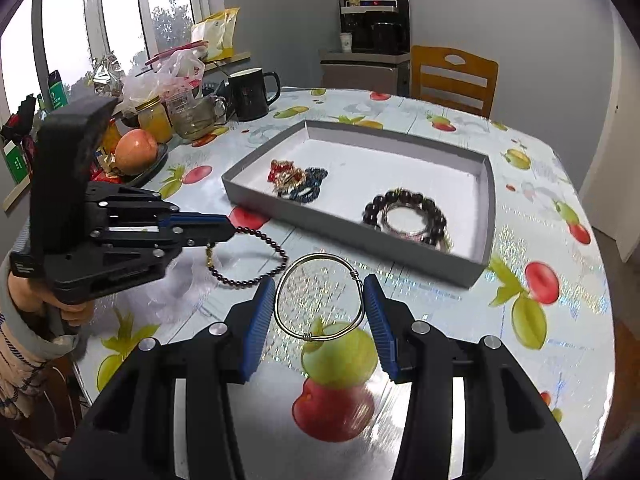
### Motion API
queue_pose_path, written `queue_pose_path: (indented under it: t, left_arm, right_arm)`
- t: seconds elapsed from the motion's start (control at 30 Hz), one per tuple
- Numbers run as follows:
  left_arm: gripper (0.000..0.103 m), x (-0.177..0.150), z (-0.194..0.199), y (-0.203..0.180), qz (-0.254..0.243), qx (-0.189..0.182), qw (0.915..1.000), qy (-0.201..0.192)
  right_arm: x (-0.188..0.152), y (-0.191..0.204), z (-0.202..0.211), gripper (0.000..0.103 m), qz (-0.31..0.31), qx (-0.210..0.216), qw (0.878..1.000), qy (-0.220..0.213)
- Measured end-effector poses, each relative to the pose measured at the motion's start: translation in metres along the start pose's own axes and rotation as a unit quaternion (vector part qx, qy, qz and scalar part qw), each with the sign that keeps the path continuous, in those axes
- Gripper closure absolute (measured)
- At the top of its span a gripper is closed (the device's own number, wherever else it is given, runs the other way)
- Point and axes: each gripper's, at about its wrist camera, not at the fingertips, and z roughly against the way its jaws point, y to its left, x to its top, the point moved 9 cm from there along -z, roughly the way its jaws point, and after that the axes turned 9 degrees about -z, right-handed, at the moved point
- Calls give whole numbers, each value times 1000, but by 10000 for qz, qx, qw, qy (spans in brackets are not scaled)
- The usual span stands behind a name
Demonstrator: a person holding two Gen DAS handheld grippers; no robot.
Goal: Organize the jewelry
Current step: 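Grasp and lift dark red bead bracelet with left tool while right tool lifts silver bangle, then lower red bead bracelet into tray with left tool while right tool releases silver bangle there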
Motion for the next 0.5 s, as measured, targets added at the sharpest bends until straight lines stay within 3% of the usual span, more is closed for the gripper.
queue_pose_path:
  t: [0.5]
  left_arm:
    - [97, 34, 25, 32, 297, -49, 9985, -448]
  right_arm:
    - [46, -10, -9, 57, -10, -98, 9999, -87]
